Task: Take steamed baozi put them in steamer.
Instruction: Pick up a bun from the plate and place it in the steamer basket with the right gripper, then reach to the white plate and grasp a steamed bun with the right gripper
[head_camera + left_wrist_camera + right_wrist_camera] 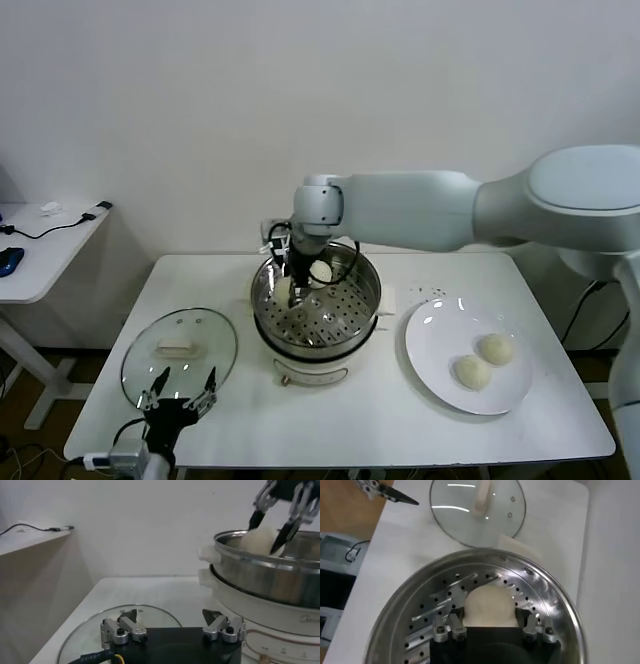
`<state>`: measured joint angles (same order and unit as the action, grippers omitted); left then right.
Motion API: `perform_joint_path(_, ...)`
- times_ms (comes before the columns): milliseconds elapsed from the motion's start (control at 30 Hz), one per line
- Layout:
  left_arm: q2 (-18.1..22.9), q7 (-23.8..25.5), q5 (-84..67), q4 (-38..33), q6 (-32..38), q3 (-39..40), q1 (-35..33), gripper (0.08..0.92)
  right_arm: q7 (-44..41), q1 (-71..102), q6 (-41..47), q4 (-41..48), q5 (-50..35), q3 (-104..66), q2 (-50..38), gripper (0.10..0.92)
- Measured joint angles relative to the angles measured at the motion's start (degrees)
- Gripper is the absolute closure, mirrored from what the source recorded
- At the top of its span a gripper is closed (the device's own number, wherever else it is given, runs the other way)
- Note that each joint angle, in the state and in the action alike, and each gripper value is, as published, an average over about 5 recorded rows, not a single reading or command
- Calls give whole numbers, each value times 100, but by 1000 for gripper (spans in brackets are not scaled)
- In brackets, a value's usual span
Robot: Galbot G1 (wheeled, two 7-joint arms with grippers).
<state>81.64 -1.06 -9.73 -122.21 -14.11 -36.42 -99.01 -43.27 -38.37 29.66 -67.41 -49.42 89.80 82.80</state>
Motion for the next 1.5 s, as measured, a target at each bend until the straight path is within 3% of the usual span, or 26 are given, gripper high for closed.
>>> perform_joint_path(267, -17, -1, -14, 43, 16, 2, 30, 177, 81, 359, 10, 493, 190, -64, 255, 335)
perform_joint_path(533, -22, -2, -18, 47, 26, 3, 32, 177, -26, 456, -125, 685, 305, -92, 294, 207)
perform_joint_path(800, -5, -2, -15, 24, 26, 14, 18, 177, -527, 73, -553, 540, 396, -47, 8, 203)
perform_joint_path(1167, 1, -2, -14, -27, 0, 5, 42, 177, -1636, -1264, -1349, -351, 419, 493, -1577, 203)
perform_joint_path(1500, 23, -6, -14, -41, -20, -67, 50, 177, -1757, -1337, -1519, -1269, 1292, 1099, -3460, 203)
